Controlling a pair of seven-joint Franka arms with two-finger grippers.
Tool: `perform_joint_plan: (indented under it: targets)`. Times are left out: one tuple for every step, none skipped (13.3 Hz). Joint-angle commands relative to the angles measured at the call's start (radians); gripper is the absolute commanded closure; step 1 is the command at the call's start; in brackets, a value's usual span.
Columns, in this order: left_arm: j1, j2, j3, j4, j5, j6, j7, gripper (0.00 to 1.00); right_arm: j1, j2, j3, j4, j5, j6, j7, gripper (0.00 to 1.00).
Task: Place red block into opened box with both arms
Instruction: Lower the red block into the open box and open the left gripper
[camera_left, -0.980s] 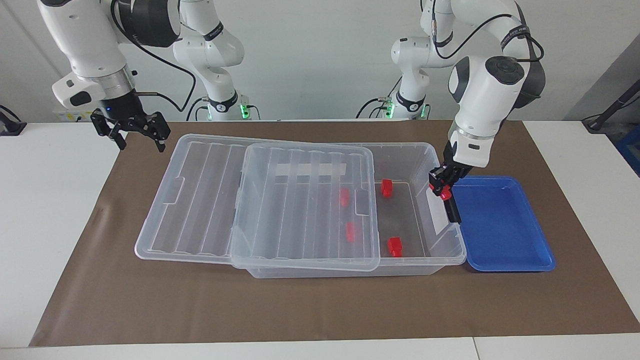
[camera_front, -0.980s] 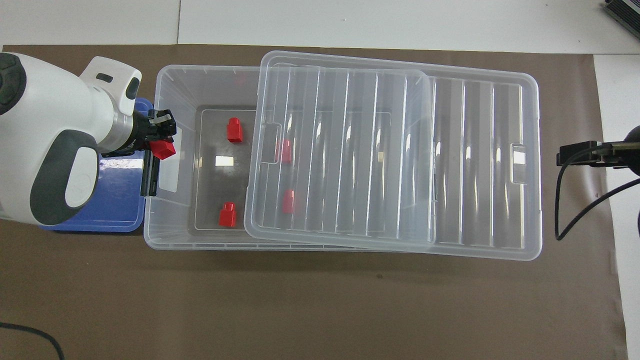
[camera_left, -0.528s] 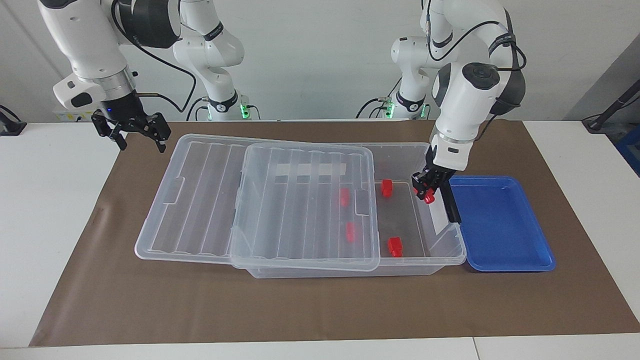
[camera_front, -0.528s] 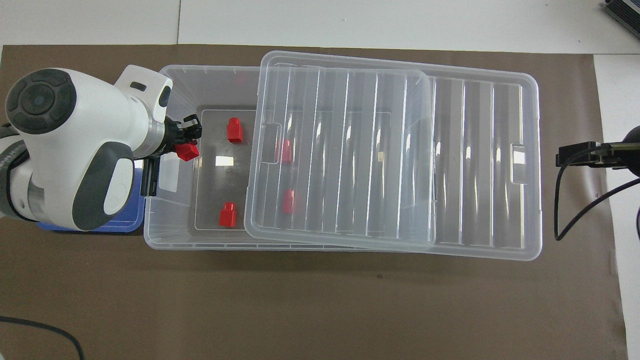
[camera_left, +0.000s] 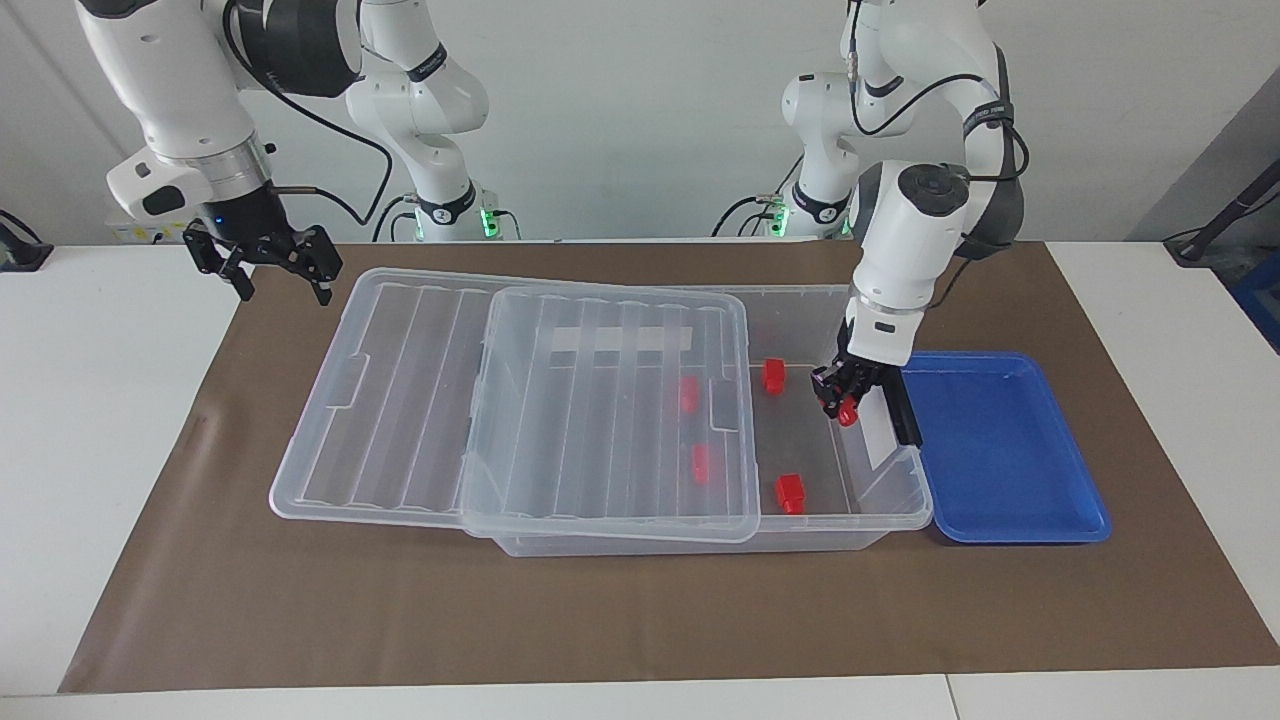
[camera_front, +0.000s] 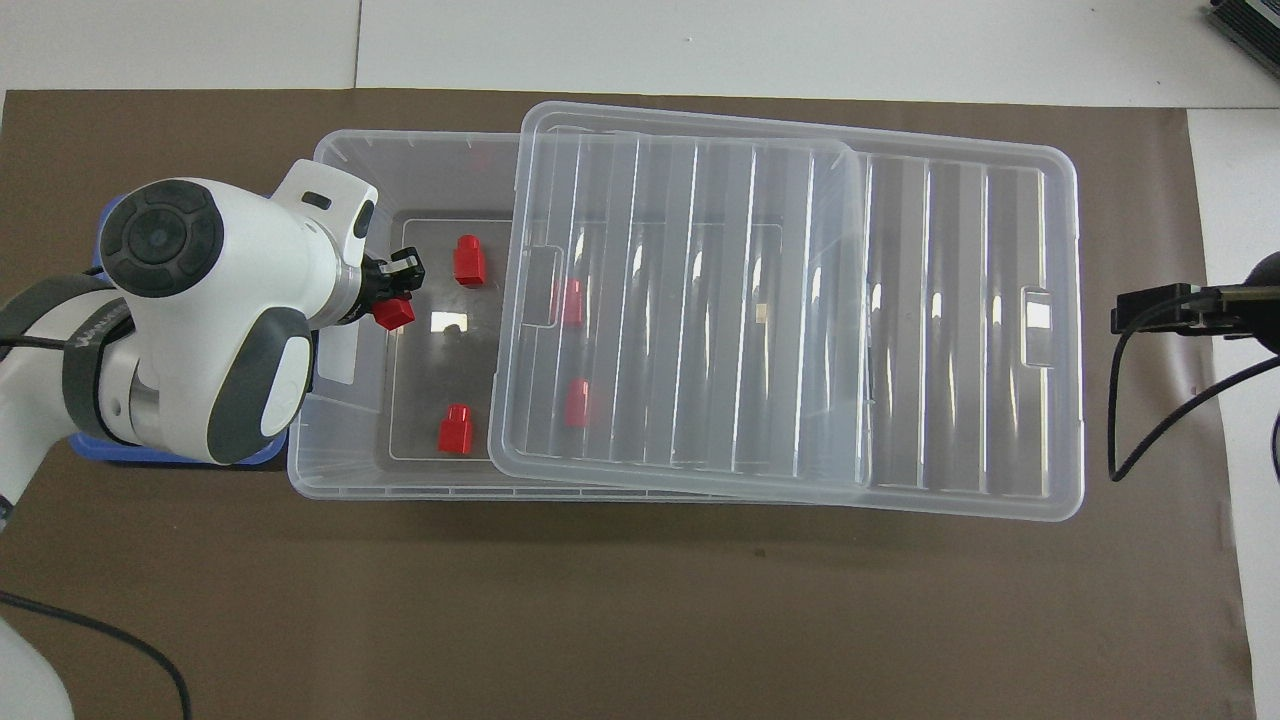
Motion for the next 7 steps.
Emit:
perform_joint_plan:
  targets:
    - [-0.037, 0.023, 0.015, -0.022, 0.028, 0.044, -0.017, 1.00, -0.012, -0.010, 0.003, -0.016, 0.024, 0.006, 0.000, 0.00]
    - [-0.050, 0.031, 0.016, -0.025, 0.035, 0.053, -0.019, 1.00, -0.012, -0.011, 0.003, -0.016, 0.024, 0.006, 0.000, 0.00]
    - [-0.051, 0.039, 0.016, -0.034, 0.043, 0.058, -0.028, 1.00, -0.012, -0.011, 0.003, -0.018, 0.024, 0.006, 0.000, 0.00]
    - [-0.057, 0.048, 0.016, -0.042, 0.055, 0.073, -0.028, 1.00, -0.012, -0.011, 0.003, -0.019, 0.024, 0.006, -0.002, 0.00]
    - [-0.058, 0.060, 0.016, -0.048, 0.061, 0.092, -0.031, 1.00, -0.012, -0.011, 0.003, -0.019, 0.024, 0.006, -0.002, 0.00]
    - [-0.068, 0.080, 0.016, -0.051, 0.067, 0.109, -0.051, 1.00, -0.012, -0.013, 0.003, -0.021, 0.024, 0.006, -0.002, 0.00]
    - [-0.082, 0.106, 0.016, -0.051, 0.101, 0.128, -0.080, 1.00, -0.013, -0.013, 0.002, -0.024, 0.024, 0.008, -0.003, 0.00]
